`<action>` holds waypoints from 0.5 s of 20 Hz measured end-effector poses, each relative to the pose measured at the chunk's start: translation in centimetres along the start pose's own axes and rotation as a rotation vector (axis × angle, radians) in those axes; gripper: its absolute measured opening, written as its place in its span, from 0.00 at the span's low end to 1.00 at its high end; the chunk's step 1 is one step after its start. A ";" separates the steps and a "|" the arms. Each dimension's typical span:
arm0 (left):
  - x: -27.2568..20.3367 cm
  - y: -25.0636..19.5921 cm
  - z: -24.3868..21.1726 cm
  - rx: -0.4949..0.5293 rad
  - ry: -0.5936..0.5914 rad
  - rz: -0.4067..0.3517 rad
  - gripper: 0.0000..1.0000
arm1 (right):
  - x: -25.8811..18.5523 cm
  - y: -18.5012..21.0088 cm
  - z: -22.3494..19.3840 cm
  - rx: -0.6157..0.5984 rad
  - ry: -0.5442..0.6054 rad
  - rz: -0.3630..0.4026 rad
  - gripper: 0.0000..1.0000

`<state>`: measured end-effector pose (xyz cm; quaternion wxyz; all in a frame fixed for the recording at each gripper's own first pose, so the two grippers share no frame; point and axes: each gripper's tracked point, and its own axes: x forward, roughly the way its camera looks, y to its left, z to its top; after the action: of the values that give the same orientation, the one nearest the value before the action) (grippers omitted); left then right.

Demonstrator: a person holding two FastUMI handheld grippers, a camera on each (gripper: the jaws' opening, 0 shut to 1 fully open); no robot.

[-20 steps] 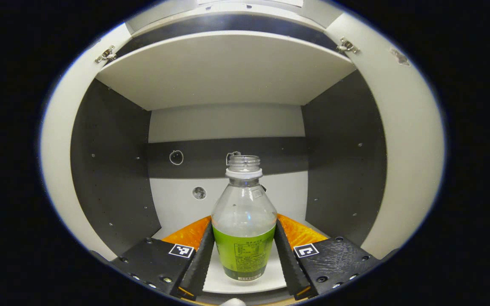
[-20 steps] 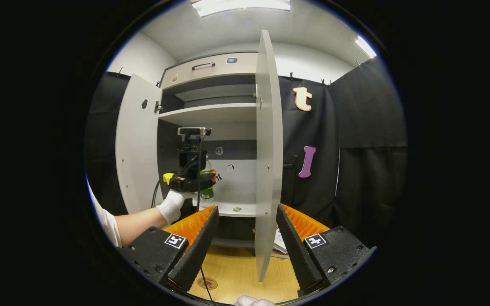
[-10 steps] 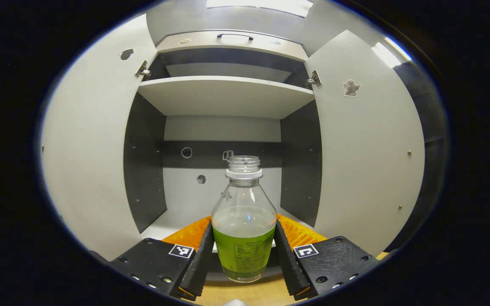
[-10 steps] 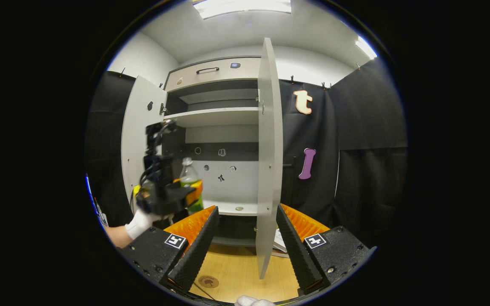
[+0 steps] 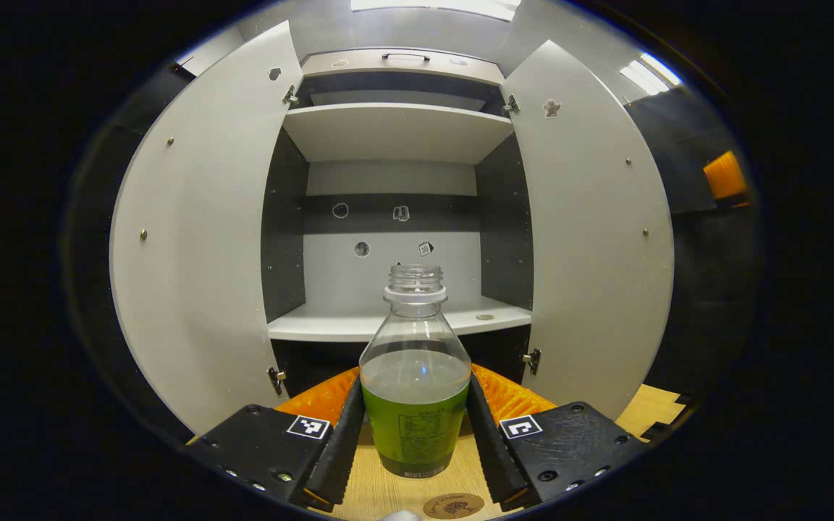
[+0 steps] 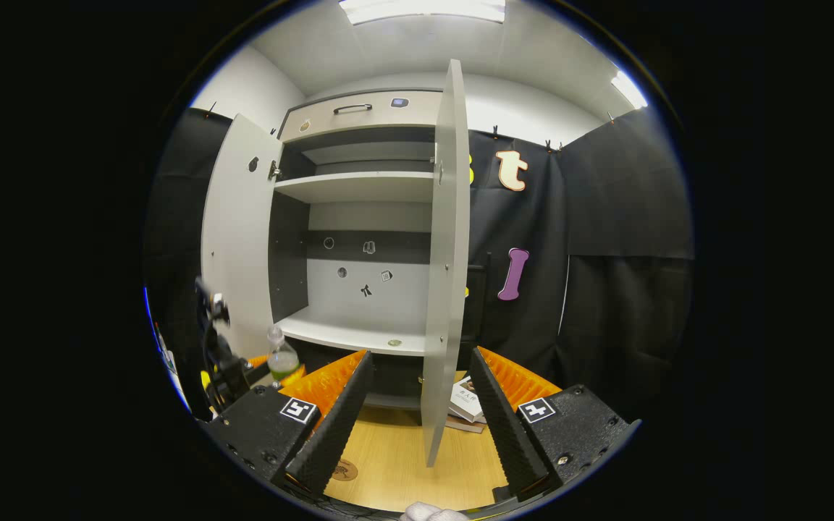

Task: Grasp the bottle in the cabinet with the left hand and place it on the coaster, then close the right door with the right hand and the left door with the left hand.

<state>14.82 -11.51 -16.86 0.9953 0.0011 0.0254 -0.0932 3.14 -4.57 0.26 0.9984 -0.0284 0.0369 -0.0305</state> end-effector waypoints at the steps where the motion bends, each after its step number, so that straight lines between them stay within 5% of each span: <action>1: -0.3 -0.5 -1.2 -0.014 0.004 -0.019 0.70 | 0.0 0.2 0.0 -0.006 0.003 0.003 0.83; 10: -2.0 -3.7 -11.8 -0.070 0.045 -0.084 0.74 | 0.7 0.9 -1.1 -0.095 0.061 0.030 0.83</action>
<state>11.62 -14.65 -28.52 0.9891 -0.0326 0.0510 -0.1341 3.78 -3.80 -0.98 0.9947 -0.0742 0.0692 -0.0148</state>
